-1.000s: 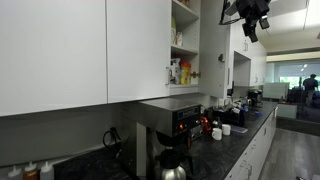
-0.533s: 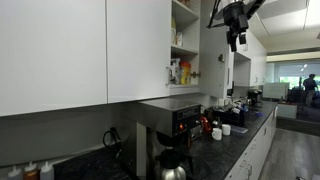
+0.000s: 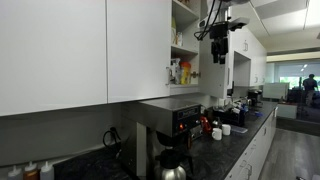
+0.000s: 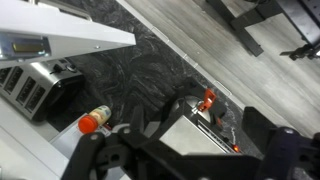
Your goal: Open the right door of the cabinet above the coffeemaker
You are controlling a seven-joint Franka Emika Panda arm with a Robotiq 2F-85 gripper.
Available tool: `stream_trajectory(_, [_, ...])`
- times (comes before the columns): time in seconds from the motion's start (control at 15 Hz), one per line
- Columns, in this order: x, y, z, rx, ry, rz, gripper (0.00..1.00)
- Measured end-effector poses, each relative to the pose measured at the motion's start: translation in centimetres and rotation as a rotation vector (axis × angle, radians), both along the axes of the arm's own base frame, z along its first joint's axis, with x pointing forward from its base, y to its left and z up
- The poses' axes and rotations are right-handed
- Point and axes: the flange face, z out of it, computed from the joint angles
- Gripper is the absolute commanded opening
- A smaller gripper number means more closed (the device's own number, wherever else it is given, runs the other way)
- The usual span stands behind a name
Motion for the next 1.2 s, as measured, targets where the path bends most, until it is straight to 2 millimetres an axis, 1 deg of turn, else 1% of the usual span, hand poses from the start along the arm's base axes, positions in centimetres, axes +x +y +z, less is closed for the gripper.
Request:
stream_trajectory(0.2, [0.7,0.7,-1.4,-0.107,-0.081,-0.005,1.00])
stream_trajectory(0.4, [0.9,1.7,-2.2,-0.209,-0.143,-0.043,1.00])
stream_trajectory(0.53, [0.7,2.5,-2.6,-0.221,-0.160,-0.108,1.00])
stream_trajectory(0.8, [0.6,4.0,-2.7,-0.218,-0.201,-0.211,1.00])
stream_trajectory(1.0, [0.7,4.2,-2.9,-0.268,-0.238,-0.212,1.00])
stream_trajectory(1.2, [0.8,4.0,-3.7,-0.341,-0.272,-0.182,1.00])
